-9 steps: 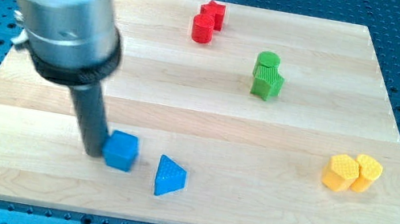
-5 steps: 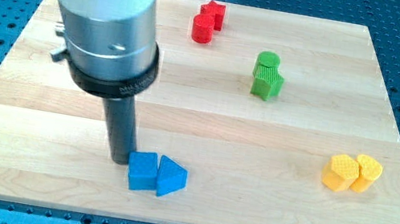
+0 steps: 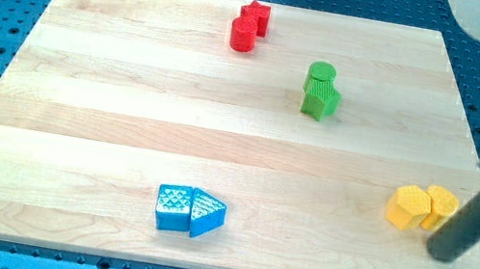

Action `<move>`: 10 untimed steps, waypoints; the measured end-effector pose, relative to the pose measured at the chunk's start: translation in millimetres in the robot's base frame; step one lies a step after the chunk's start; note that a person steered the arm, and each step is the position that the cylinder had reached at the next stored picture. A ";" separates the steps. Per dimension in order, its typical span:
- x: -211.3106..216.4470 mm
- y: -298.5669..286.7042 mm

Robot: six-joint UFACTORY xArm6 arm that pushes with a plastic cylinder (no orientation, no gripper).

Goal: Separate heart from hexagon

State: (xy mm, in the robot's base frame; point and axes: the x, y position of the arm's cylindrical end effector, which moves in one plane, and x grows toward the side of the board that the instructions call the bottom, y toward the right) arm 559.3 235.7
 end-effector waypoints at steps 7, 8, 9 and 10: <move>-208.4 4.8; -155.9 17.2; -163.3 -15.4; -229.5 -21.0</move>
State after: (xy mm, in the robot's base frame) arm 329.8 214.7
